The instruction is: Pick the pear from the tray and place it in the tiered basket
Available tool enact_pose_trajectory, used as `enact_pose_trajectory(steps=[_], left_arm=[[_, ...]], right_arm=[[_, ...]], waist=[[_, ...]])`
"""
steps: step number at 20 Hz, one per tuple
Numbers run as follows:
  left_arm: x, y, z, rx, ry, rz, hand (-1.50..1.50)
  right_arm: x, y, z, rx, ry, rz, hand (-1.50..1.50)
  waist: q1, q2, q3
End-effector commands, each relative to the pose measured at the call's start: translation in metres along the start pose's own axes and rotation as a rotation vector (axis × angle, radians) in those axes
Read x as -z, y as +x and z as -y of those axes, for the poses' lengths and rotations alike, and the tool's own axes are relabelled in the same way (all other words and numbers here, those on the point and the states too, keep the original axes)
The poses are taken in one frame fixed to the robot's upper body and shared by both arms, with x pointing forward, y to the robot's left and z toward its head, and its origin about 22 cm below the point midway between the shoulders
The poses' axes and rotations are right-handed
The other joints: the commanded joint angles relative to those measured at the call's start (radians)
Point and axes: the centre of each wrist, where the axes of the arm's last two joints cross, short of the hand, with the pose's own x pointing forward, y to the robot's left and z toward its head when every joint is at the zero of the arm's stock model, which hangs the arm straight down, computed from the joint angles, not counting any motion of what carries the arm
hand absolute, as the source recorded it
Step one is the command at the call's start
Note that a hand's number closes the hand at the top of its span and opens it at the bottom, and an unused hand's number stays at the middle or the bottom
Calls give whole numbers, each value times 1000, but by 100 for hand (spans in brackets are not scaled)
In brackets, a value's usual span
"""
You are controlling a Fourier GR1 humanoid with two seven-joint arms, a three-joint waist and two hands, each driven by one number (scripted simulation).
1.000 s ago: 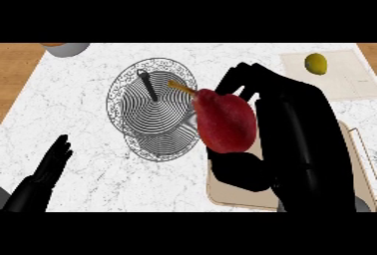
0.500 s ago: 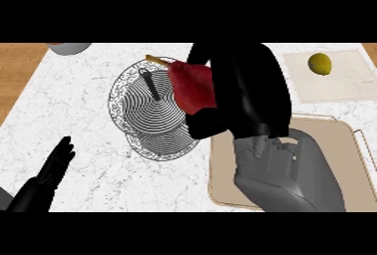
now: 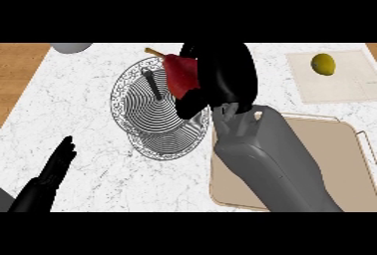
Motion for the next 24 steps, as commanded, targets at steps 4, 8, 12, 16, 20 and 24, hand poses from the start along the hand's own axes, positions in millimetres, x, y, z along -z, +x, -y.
enact_pose_trajectory(steps=[4, 8, 12, 16, 20, 24], left_arm=[[22, -20, 36, -99, 19, -114, 0], [19, -27, 33, -87, 31, -105, 0], [15, -32, 32, -94, 44, -129, 0], [16, -35, 24, -95, 76, -153, 0], [0, -40, 15, -98, 103, -162, 0], [-4, -39, 9, -103, 129, -172, 0]], right_arm=[[18, -21, -13, 326, 55, -112, -150], [21, -20, -17, 463, 39, -95, -150], [17, -22, -11, 643, -19, -66, -150], [19, -9, 2, 687, -175, -22, -150], [31, -38, 18, 702, -377, -108, -150], [27, -76, 48, 742, -433, -190, -150]], waist=[[2, 22, -49], [6, 17, -50], [-8, 12, -50], [-40, 5, -52], [-76, -7, -52], [-110, -13, -49]])
